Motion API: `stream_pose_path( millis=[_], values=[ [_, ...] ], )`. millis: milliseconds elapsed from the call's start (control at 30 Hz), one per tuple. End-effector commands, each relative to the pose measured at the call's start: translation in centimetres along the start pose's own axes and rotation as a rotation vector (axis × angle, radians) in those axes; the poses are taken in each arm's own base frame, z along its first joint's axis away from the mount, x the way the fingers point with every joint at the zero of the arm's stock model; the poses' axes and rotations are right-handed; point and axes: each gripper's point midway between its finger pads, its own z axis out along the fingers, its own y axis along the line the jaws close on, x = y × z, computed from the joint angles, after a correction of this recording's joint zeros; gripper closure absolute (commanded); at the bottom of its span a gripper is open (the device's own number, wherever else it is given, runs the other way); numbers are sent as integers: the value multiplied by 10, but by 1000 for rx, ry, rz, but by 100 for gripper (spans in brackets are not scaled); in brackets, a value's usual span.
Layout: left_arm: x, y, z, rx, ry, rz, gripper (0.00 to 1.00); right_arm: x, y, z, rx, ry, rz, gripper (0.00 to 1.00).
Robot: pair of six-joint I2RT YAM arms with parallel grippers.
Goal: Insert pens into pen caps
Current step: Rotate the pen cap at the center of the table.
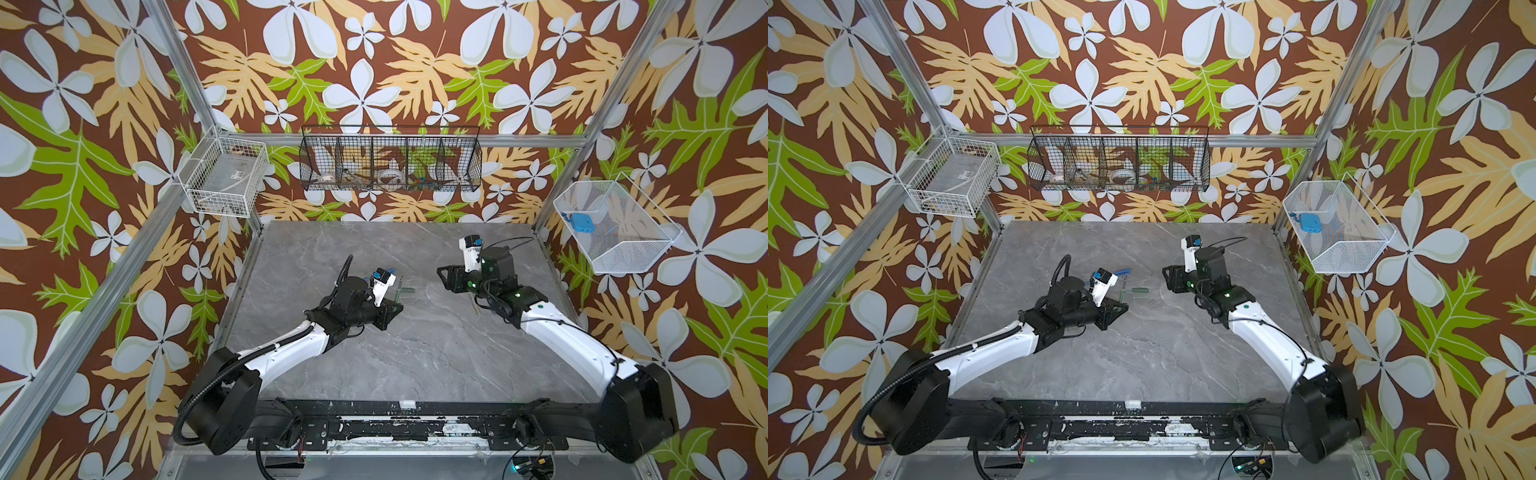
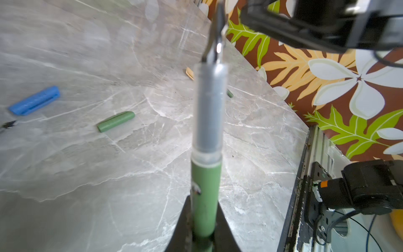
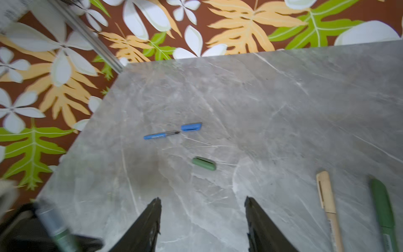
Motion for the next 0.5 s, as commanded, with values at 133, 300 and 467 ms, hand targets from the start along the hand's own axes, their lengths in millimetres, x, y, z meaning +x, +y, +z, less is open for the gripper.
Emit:
stream_pose_path(
  millis=[133, 300, 467],
  values=[
    [-20, 5, -33, -97, -131, 34, 100, 40, -4, 81, -66, 268, -54, 41],
    [-18, 1, -43, -90, -130, 33, 100, 60, -13, 127, -53, 371, -99, 41],
    [-16, 0, -52, -97, -156, 24, 100, 75, -8, 163, -65, 449, -174, 41]
  ],
)
